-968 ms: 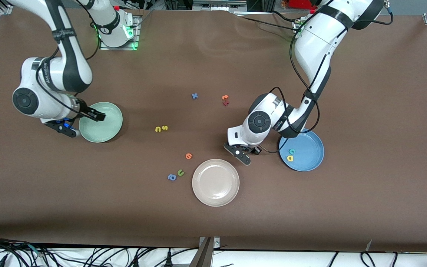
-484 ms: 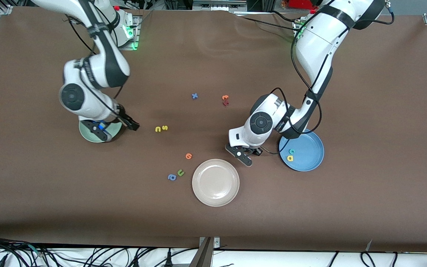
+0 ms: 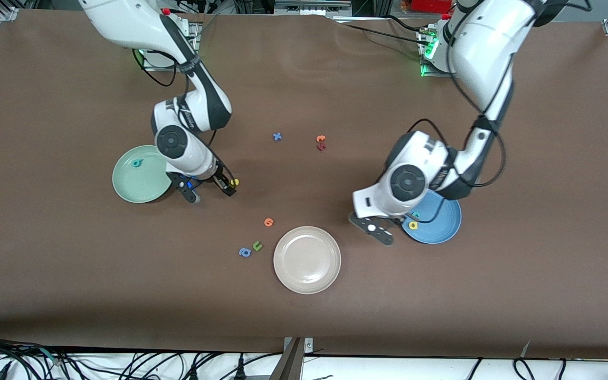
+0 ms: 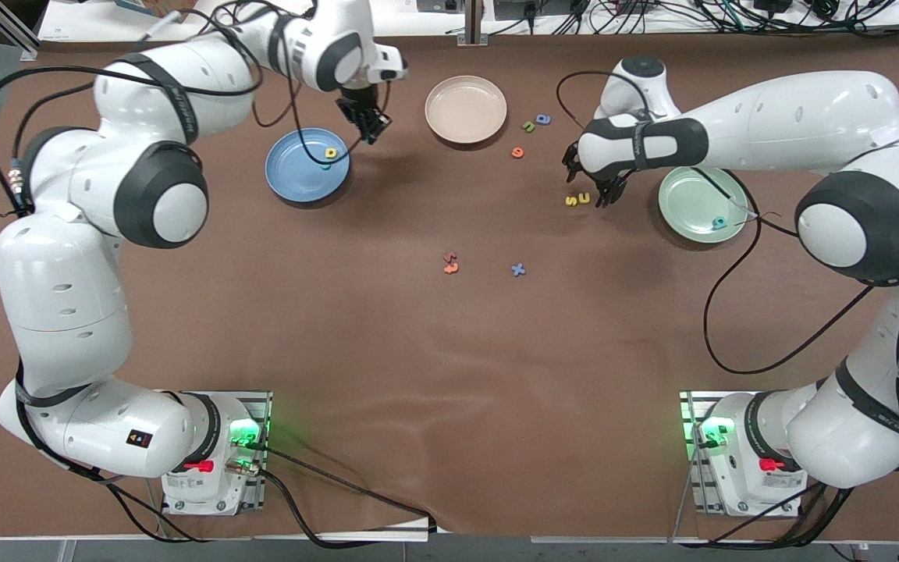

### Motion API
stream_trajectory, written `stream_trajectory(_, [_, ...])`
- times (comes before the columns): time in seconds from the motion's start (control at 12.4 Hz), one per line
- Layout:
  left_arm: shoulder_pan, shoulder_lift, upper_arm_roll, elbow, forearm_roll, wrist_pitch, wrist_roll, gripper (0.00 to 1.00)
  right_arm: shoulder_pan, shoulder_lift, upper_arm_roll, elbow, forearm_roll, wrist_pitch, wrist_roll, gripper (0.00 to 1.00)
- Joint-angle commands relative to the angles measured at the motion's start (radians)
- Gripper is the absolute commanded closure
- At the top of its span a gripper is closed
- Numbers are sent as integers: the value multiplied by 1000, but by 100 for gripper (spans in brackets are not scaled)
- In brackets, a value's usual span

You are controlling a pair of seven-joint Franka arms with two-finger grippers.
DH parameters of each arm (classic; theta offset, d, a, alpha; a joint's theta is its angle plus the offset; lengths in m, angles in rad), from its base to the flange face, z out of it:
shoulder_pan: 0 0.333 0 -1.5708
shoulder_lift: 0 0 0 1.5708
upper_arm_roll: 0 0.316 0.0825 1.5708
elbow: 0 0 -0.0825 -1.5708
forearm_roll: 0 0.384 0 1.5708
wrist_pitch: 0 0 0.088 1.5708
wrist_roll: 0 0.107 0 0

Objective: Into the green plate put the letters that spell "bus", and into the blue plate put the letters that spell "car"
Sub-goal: 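Grasp the teal r with the left gripper while the right gripper reaches the u, then drop the r with the left gripper while the right gripper grasps the u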

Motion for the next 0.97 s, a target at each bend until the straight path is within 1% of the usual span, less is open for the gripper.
stream_trajectory(0.0, [127,-26,-11,-28,22,-34,100,92,4,9,-8,-3,0,10,13,13])
stream_trajectory(0.16, [158,-19,-8,-40,22,-40,160,83,4,6,-18,-12,-8,10,5,22])
stream_trajectory(0.24, [183,-21,-7,-45,24,-43,177,53,2,6,-19,-13,-18,10,5,22])
stream_trajectory(0.32, [201,-28,-11,-45,12,-66,179,1,2,6,-19,-13,-20,11,7,24])
stream_trajectory(0.4, [215,-57,-14,-40,12,-121,182,0,2,7,-19,-13,-20,13,7,28])
stream_trajectory(0.65, [206,-125,-24,-34,3,-219,182,0,4,12,-18,-16,-20,28,15,29])
stream_trajectory(0.73, [209,-145,-24,-28,-1,-226,179,0,4,12,-18,-25,-20,28,15,29])
stream_trajectory(0.89, [215,-231,-24,-28,-37,-238,131,0,4,13,-16,-34,-20,48,15,29])
